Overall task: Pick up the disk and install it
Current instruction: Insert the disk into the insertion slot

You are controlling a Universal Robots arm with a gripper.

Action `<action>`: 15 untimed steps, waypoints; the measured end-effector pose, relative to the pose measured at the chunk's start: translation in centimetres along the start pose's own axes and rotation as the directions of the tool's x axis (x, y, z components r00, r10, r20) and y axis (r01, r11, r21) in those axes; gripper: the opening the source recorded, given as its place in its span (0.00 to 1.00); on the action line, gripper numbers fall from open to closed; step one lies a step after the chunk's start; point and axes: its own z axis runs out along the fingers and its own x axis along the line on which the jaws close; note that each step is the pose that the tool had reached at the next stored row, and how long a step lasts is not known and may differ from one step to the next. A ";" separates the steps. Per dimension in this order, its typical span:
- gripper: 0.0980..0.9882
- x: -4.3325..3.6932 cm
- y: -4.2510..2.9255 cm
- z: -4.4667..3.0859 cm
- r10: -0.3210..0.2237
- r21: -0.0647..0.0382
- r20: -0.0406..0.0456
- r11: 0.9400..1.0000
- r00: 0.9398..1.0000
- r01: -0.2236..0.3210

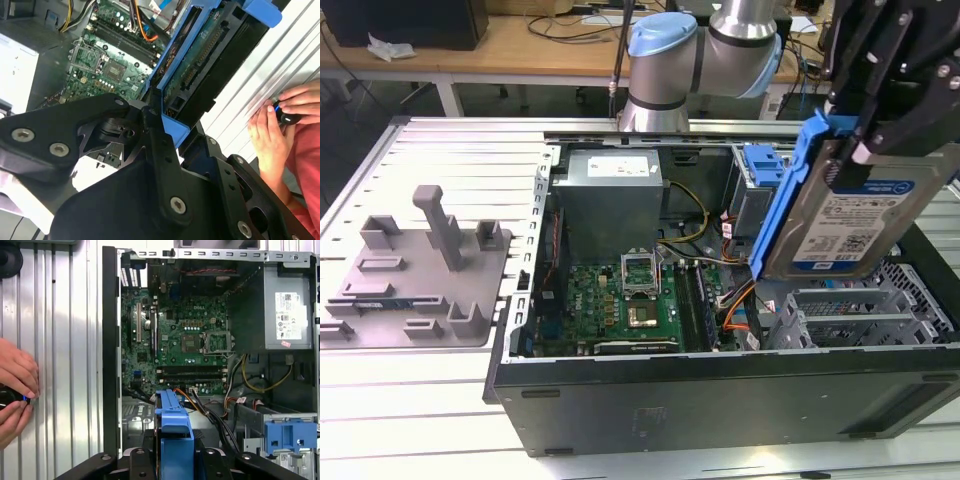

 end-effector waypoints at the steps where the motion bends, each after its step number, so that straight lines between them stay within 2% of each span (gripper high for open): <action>1: 0.30 0.04 -0.26 0.00 0.000 0.000 0.000 1.000 1.000 0.000; 4: 0.30 0.16 -1.26 -0.02 0.000 0.000 0.000 1.000 1.000 0.000; 6: 0.30 0.28 -2.47 -0.04 0.000 0.000 0.000 1.000 1.000 0.000; 12: 0.30 0.39 -4.07 -0.04 0.000 0.000 0.000 1.000 1.000 0.000; 15: 0.30 0.40 -4.51 -0.01 0.000 0.000 0.000 1.000 1.000 0.000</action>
